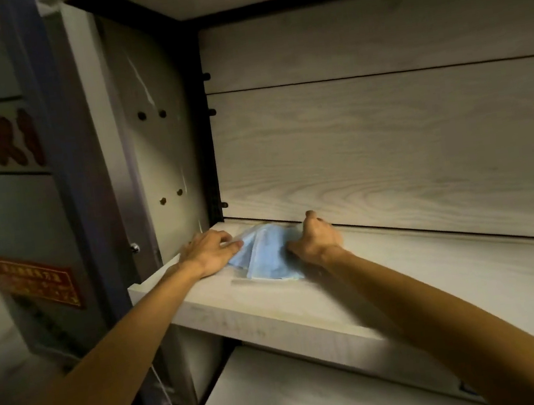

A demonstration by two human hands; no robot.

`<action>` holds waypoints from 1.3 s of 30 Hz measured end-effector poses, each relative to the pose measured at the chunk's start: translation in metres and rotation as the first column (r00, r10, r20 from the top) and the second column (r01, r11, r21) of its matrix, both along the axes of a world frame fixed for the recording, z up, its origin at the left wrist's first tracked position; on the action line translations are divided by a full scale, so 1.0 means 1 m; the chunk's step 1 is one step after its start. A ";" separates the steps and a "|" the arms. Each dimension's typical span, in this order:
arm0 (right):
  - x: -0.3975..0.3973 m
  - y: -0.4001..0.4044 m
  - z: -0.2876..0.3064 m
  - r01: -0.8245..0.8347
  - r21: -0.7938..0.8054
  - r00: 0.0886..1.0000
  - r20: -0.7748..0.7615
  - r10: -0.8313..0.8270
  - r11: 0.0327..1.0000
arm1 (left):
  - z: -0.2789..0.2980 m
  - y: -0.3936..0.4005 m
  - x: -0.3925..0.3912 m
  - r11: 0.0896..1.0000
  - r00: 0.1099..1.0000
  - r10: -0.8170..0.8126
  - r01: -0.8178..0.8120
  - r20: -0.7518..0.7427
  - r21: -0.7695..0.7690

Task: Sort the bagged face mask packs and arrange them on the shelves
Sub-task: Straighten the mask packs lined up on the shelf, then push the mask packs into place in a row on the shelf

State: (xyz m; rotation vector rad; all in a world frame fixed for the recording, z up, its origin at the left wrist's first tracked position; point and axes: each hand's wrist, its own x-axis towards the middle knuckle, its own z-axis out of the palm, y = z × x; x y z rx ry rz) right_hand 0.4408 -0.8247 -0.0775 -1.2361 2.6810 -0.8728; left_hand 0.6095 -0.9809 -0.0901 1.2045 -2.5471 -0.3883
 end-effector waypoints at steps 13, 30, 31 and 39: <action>-0.017 0.060 0.004 -0.037 0.155 0.958 -0.275 0.079 0.987 | 0.022 0.050 -0.012 0.991 0.993 -0.069 0.080 0.094 -0.111; -0.054 0.486 0.021 0.059 0.151 0.706 -0.705 0.066 0.987 | 0.040 0.424 -0.101 0.843 0.920 -0.361 0.391 0.150 -0.370; -0.056 0.515 0.019 0.057 0.154 0.676 -0.733 0.075 0.986 | 0.038 0.447 -0.107 0.827 0.906 -0.397 0.422 0.146 -0.372; -0.080 0.716 0.002 0.259 -0.041 0.602 -0.774 -0.194 0.965 | 0.035 0.628 -0.162 0.661 0.744 -0.669 0.586 -0.013 -0.468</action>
